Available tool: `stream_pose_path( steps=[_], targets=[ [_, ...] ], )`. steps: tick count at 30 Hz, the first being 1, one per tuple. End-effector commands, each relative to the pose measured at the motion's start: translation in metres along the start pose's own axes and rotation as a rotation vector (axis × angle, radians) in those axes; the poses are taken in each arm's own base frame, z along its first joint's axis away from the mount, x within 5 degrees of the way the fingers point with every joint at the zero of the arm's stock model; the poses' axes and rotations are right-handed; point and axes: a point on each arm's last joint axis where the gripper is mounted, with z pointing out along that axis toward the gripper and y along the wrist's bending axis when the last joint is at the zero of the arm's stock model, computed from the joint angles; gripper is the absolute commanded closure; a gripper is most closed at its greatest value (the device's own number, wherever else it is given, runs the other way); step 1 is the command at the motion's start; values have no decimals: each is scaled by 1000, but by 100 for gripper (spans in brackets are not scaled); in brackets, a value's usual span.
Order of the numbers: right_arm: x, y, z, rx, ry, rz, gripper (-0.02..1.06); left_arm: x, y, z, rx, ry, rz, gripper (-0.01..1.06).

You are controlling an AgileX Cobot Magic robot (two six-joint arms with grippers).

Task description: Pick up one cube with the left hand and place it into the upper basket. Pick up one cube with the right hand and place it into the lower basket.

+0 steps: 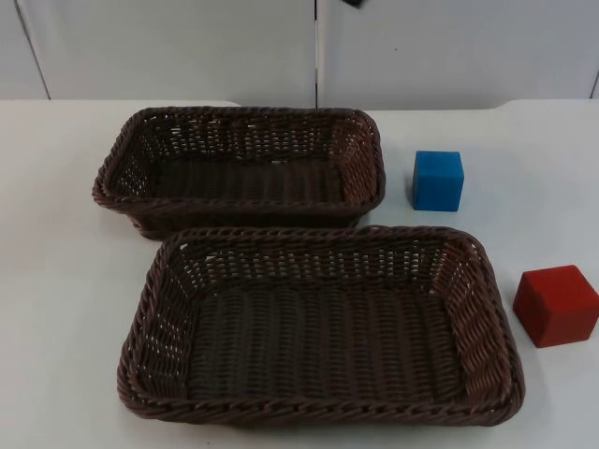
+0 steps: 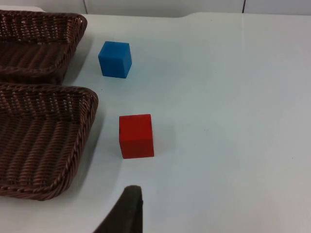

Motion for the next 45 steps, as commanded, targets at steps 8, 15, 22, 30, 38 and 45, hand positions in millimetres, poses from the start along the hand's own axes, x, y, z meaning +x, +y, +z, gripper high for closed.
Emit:
stream_pose_path(
  steps=[8, 15, 22, 30, 38, 45],
  targets=[
    [0, 0, -1, 6, -4, -2, -1, -17, -10, 62, 31, 44, 129, 0],
    [0, 0, -1, 6, -4, -2, -1, -28, -20, 97, 60, 37, 206, 0],
    [0, 0, -1, 6, -4, -2, -1, -33, -33, 145, 95, 47, 307, 0],
    [1, 0, 0, 6, -3, 3, -1, -30, -34, 186, 88, 60, 373, 0],
    [1, 0, 0, 6, -3, 3, -1, -15, -26, 226, 38, 60, 405, 0],
    [1, 0, 0, 6, -3, 3, -1, 0, -21, 248, -5, 65, 443, 0]
  ],
)
